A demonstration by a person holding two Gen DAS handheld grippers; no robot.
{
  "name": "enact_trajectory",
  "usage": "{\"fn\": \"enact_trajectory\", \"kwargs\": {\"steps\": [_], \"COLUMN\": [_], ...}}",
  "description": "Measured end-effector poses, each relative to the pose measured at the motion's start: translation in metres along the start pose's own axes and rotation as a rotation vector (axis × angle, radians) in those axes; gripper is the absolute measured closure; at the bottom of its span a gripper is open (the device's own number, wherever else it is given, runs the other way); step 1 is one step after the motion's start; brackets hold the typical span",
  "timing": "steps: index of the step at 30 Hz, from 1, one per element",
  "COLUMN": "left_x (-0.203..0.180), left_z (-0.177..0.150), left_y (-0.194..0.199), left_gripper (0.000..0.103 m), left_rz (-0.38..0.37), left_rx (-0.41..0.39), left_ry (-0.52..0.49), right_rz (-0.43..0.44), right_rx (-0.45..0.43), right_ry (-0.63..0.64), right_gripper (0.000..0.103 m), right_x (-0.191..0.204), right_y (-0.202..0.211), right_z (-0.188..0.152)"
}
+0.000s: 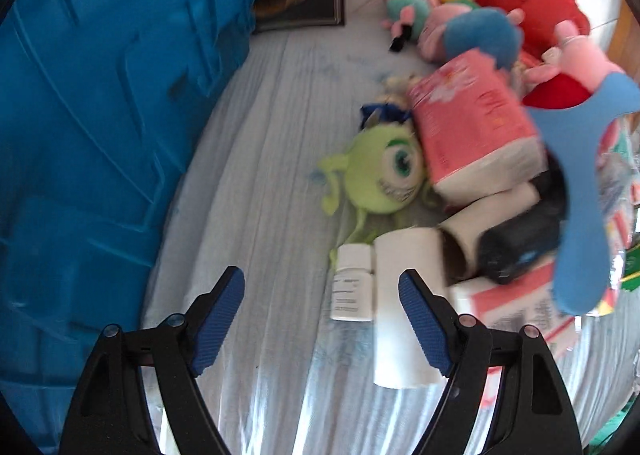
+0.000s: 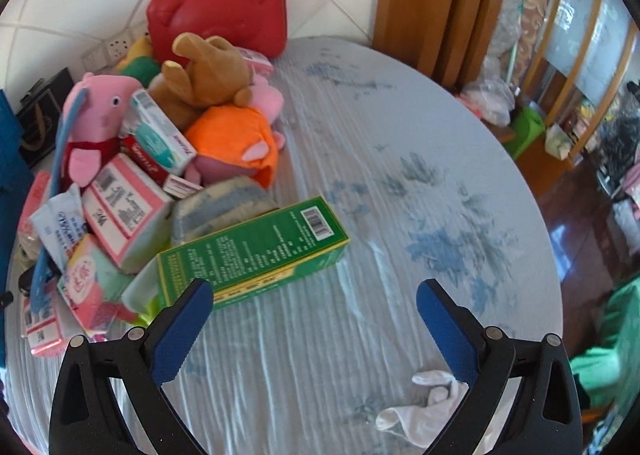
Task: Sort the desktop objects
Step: 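Grasp the white pill bottle with the left tool while the right tool grasps the green medicine box, then lift the pill bottle with the left tool while the right tool lifts the green box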
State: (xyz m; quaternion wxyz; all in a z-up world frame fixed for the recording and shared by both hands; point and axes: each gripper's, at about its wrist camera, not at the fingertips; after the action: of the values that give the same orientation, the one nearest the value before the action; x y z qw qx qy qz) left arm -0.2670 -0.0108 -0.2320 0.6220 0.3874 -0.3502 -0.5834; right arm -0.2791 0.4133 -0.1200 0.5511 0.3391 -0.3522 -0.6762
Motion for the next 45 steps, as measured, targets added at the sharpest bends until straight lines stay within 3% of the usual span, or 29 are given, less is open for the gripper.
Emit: {"fn": "enact_trajectory", "kwargs": {"steps": [6, 16, 19, 28, 30, 32, 34, 38, 45], "left_x": [0.008, 0.005, 0.008, -0.008, -0.008, -0.009, -0.010, -0.009, -0.013], "left_z": [-0.007, -0.011, -0.012, -0.012, -0.014, -0.016, -0.016, -0.022, -0.020], "left_y": [-0.025, -0.041, -0.039, -0.033, -0.032, -0.029, -0.032, -0.028, 0.007], "left_gripper": [0.042, 0.045, 0.046, 0.073, 0.074, 0.074, 0.074, 0.075, 0.075], "left_rz": [-0.046, -0.065, -0.079, -0.081, -0.080, -0.074, -0.072, -0.070, -0.046], "left_rx": [0.075, 0.124, 0.104, 0.108, 0.116, 0.120, 0.123, 0.114, -0.005], "left_ry": [0.020, -0.029, -0.027, -0.085, -0.075, -0.078, -0.076, -0.061, -0.050], "right_rz": [0.021, 0.039, 0.035, 0.032, 0.011, 0.009, 0.021, 0.006, 0.028], "right_rx": [0.068, 0.200, 0.245, 0.268, 0.273, 0.279, 0.287, 0.282, 0.209], "right_ry": [-0.036, -0.087, -0.067, -0.046, -0.031, -0.028, -0.035, -0.034, -0.022], "right_gripper": [0.000, 0.000, 0.000, 0.000, 0.006, 0.020, 0.022, 0.037, 0.046], "right_x": [-0.001, 0.035, 0.045, 0.023, 0.019, 0.018, 0.018, 0.021, 0.016], "right_y": [-0.026, -0.080, -0.096, -0.093, -0.092, -0.092, -0.095, -0.102, -0.073], "right_z": [0.014, 0.036, 0.032, 0.007, 0.002, 0.000, -0.001, 0.002, -0.001]}}
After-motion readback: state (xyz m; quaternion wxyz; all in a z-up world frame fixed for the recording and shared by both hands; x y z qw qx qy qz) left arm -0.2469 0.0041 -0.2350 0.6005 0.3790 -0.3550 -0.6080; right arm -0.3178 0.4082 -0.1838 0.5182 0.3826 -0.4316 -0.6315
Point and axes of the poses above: each gripper's, at about its wrist camera, not at the fingertips, and y roughly against the way its jaws point, x to its left, z to its top, and after that the axes turned 4 degrees about -z, right-handed
